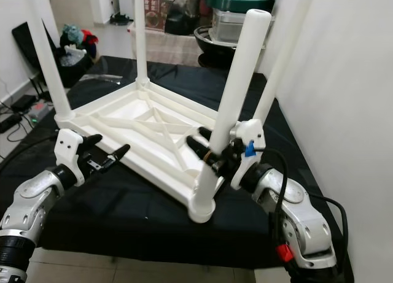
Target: Building children table
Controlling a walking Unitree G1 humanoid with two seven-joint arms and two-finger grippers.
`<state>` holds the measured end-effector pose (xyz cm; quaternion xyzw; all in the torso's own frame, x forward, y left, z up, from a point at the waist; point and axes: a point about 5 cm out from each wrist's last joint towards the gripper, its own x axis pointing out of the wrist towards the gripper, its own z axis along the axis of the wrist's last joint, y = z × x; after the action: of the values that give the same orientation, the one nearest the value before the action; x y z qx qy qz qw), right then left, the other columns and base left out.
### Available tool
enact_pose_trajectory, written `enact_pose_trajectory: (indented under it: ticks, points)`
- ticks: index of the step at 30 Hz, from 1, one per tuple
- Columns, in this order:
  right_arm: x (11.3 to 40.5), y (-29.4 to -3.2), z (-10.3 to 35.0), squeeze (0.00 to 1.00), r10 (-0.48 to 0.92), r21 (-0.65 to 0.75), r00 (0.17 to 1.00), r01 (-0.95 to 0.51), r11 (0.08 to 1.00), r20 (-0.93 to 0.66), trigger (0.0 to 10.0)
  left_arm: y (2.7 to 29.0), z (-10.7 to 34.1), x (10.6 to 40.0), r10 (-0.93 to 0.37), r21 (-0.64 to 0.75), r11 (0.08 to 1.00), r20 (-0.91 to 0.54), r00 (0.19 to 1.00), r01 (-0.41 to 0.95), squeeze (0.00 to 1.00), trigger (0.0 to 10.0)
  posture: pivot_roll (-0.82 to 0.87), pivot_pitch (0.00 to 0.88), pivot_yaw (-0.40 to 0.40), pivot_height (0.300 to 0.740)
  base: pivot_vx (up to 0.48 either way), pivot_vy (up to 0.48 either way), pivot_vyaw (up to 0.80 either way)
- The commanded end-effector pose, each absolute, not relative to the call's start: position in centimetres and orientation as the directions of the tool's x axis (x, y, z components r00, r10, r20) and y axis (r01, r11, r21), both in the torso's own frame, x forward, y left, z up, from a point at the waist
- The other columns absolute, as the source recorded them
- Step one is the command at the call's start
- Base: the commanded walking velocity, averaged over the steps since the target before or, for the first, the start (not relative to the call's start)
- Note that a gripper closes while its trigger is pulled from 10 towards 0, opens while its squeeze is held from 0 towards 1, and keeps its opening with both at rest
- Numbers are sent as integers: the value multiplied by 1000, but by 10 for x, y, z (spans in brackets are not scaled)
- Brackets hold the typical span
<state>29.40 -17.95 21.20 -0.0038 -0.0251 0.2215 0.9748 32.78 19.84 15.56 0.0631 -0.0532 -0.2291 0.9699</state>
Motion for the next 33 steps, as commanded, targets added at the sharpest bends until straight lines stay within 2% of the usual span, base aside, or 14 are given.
enact_pose_trajectory:
  ticks: [1,2,4,5,10,14,15,16,17,22,23,24,25,33]
  points:
    - [301,-216,179,0,139,-68,981,-149,987,-132,0,197,153,328,-459,147,882,61,886,447,294,10000,63,0,-95,740,0,0,0]
    - [305,-252,169,0,-225,-71,960,216,974,-165,0,196,153,328,-462,146,881,63,885,449,294,10000,59,0,-97,740,0,0,0]
    - [305,-252,169,0,-225,-71,960,216,974,-165,0,196,153,328,-462,146,881,63,885,449,294,10000,59,0,-97,740,0,0,0]
    - [292,-283,154,0,-556,-86,804,551,830,-212,0,195,153,328,-463,145,881,64,884,450,294,10000,65,0,-100,740,0,0,0]
    - [270,-283,131,0,-721,-72,628,737,672,-291,0,195,152,326,-462,144,881,63,885,450,298,10000,67,0,-95,740,0,0,0]
    - [269,-269,128,0,-695,-44,648,721,692,-310,0,196,152,326,-461,144,882,60,885,450,294,10000,64,0,-94,740,0,0,0]
    - [279,-249,129,0,-591,23,734,633,774,-334,3176,196,153,327,-461,143,882,62,885,450,294,10000,68,0,-98,740,0,0,0]
    - [279,-249,129,0,-591,23,734,633,774,-334,3176,196,153,327,-461,143,882,62,885,450,294,10000,68,0,-98,740,0,0,0]
    - [291,-232,133,0,-449,98,828,505,857,-336,10000,195,153,327,-462,142,882,64,885,450,294,10000,69,0,-98,740,0,0,0]
    - [308,-217,148,0,-229,169,928,286,943,-295,10000,194,153,327,-463,140,881,65,884,451,294,10000,67,0,-99,740,0,0,0]
    - [308,-223,152,698,-267,149,925,314,938,-270,10000,195,153,327,-462,140,882,64,885,450,294,10000,69,0,-101,740,0,0,0]
    - [308,-223,152,698,-267,149,925,314,938,-270,10000,195,153,327,-462,140,882,64,885,450,294,10000,69,0,-101,740,0,0,0]
    - [308,-228,159,1000,-277,154,933,316,936,-231,10000,196,153,326,-460,140,883,63,886,448,294,10000,68,0,-100,740,0,0,0]
    - [296,-247,182,1000,-349,-28,935,348,937,-56,10000,197,151,325,-459,137,883,58,887,448,294,10000,56,0,-94,740,0,0,0]
